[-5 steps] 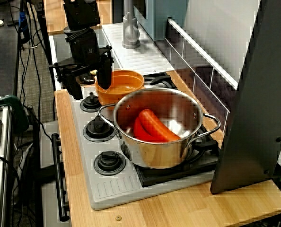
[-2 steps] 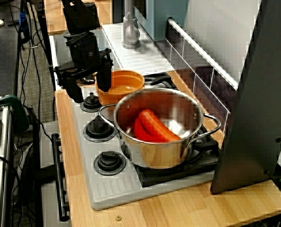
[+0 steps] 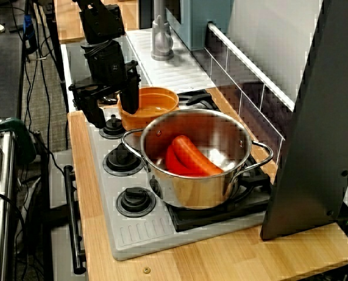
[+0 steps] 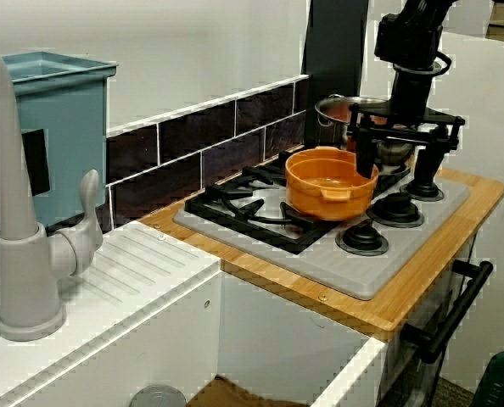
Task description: Lift pot from stove
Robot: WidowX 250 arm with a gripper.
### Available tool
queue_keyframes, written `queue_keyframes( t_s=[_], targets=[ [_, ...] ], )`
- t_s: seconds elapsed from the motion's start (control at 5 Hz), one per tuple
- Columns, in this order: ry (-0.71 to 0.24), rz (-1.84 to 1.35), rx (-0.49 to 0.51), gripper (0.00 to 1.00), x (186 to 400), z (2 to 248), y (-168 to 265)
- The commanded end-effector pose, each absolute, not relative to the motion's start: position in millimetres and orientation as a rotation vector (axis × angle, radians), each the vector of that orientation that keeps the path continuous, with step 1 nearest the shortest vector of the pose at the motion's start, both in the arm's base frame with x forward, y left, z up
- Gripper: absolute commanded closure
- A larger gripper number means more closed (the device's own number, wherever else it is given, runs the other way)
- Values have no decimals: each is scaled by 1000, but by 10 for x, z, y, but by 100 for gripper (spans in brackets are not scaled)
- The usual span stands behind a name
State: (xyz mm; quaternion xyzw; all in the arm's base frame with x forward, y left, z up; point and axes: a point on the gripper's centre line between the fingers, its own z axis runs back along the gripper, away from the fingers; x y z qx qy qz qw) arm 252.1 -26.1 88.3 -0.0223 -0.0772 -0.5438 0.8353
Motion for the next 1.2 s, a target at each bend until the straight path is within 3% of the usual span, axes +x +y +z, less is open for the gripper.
queue_keyframes(
  t_s=[0.0,0.8,1.0],
  targets=[
    [-204,-1108,-24,0,2672,965,-248],
    [-178,-1119,-33,0,2751,752,-275],
    [-192,-1111,-36,100,2739,725,-277]
  ],
)
